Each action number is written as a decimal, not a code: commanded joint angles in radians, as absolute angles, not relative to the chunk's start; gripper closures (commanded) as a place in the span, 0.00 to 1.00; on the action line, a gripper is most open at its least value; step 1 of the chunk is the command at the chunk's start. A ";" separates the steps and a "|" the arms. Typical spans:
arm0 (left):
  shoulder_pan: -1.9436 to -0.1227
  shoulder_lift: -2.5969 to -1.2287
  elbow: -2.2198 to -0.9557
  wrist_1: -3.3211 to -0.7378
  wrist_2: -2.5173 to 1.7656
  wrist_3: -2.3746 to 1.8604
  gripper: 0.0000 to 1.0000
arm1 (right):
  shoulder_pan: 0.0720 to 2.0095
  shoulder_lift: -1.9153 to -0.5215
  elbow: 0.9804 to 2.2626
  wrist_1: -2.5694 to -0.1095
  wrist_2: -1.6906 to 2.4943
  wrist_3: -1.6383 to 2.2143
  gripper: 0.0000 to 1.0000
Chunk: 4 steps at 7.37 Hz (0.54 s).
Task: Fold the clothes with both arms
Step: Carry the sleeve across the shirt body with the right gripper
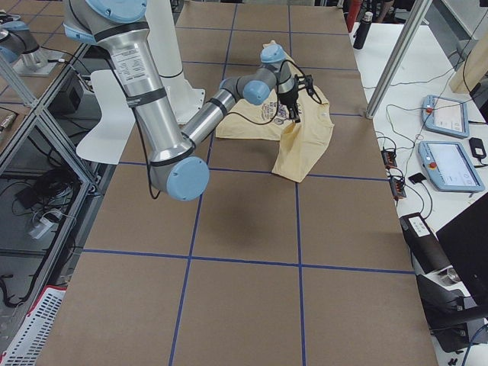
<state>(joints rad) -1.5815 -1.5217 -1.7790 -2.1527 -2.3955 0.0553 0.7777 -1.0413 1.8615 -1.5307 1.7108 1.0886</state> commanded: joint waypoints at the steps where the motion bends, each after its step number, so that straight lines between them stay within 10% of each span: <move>1: -1.582 -1.522 -1.778 -2.154 -2.396 0.055 0.00 | 0.668 -0.742 1.633 -1.579 1.564 1.242 1.00; 4: -1.582 -1.522 -1.776 -2.154 -2.396 0.054 0.00 | 0.586 -0.320 1.175 -1.559 1.516 1.392 1.00</move>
